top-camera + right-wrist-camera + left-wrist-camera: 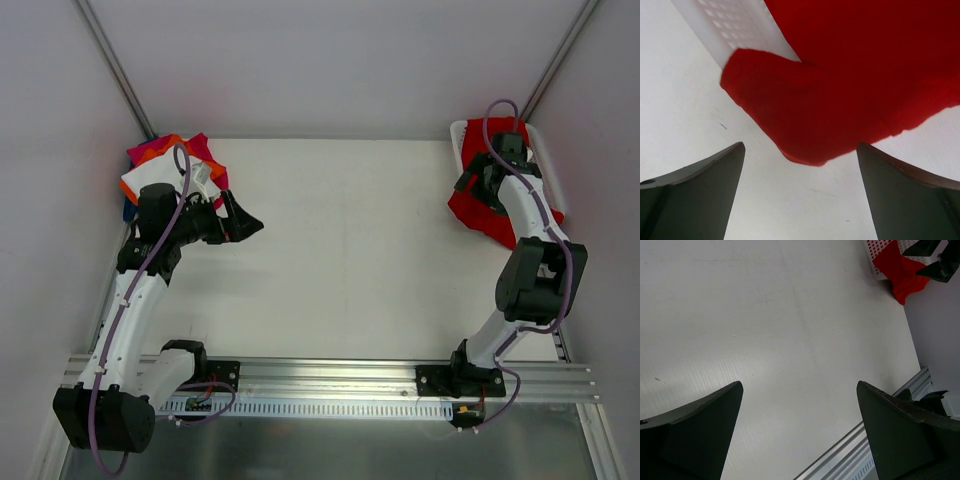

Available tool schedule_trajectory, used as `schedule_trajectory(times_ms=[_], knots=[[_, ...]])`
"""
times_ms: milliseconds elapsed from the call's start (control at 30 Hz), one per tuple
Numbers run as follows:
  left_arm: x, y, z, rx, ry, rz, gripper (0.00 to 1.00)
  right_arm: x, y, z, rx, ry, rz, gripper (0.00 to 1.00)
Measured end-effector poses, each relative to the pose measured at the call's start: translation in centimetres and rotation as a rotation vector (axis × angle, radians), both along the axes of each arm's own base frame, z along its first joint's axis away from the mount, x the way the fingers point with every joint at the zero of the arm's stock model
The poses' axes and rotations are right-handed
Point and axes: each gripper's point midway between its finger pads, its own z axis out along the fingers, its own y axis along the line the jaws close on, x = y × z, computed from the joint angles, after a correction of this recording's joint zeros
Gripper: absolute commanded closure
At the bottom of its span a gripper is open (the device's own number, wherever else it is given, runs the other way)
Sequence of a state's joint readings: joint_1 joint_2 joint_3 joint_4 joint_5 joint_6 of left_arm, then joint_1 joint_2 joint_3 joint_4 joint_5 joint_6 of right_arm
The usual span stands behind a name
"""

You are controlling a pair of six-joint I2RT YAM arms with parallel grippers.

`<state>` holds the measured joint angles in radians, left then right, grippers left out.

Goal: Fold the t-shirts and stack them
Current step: Grab the tshirt from the pile

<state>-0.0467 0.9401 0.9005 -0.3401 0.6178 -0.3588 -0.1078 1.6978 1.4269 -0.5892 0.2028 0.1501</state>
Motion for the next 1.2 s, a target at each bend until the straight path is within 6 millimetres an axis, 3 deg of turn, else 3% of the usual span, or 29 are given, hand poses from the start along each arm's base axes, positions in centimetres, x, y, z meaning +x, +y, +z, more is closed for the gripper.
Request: schedule_trajectory(times_ms=[267, 400, 600, 700, 1067, 1167, 1200], knots=[[0.1, 0.0, -0.2, 0.000, 0.007, 0.000, 0.01, 4.6, 0.2, 2.1, 0.026, -0.067, 0.016, 0.01], [0.1, 0.0, -0.2, 0.001, 0.008, 0.000, 0.01, 6.5, 0.1, 1.3, 0.034, -0.064, 0.022, 0.00], [0.2, 0.0, -0.5, 0.002, 0.019, 0.001, 0.01, 6.8, 0.5, -3.9, 0.065, 0.051, 0.030, 0.00], [0.3, 0.0, -0.7, 0.003, 0.026, 0.001, 0.01, 6.6, 0.6, -5.7, 0.075, 0.089, 0.032, 0.00], [0.5, 0.0, -1.0, 0.004, 0.037, 0.002, 0.01, 6.5, 0.5, -5.9, 0.067, 0.096, 0.027, 0.01], [0.5, 0.1, -1.0, 0.006, 0.037, 0.006, 0.01, 6.4, 0.5, -5.8, 0.060, 0.094, 0.026, 0.35], [0.5, 0.1, -1.0, 0.007, 0.036, 0.007, 0.01, 6.2, 0.6, -5.7, 0.061, 0.094, 0.026, 0.57]])
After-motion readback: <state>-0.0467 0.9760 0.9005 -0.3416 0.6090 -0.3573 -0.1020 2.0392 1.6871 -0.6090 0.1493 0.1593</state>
